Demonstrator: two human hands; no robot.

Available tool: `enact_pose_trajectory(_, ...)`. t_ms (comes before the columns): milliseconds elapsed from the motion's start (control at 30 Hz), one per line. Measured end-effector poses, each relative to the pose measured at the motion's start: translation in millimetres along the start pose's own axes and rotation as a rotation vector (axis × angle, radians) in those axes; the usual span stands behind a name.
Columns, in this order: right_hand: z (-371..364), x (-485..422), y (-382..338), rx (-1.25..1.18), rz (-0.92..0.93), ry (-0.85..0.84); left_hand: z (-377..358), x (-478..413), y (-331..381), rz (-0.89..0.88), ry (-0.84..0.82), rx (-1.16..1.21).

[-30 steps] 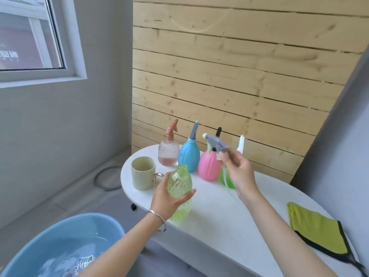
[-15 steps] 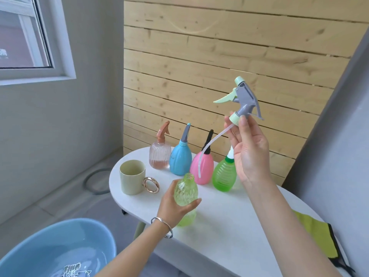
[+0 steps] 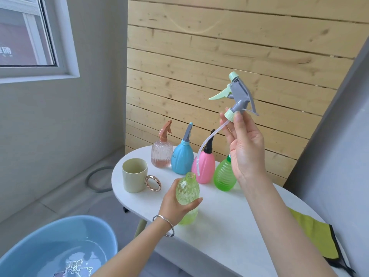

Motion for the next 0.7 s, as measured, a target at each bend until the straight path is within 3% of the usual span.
enact_pose_trajectory(700,-4.9,5.3,3.9,-0.084,0.006,0.039,-0.2,0.1,0.2,0.011,-0.005,-0.019)
Point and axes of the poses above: each hand's wrist, its own x-axis away from the middle knuckle, its own z-axis out of the back of the hand, y = z × x, the point moved 5 cm from there along -x, towards the middle knuckle, and after that the axes turned 2 degrees about z, right-handed, at the moved point
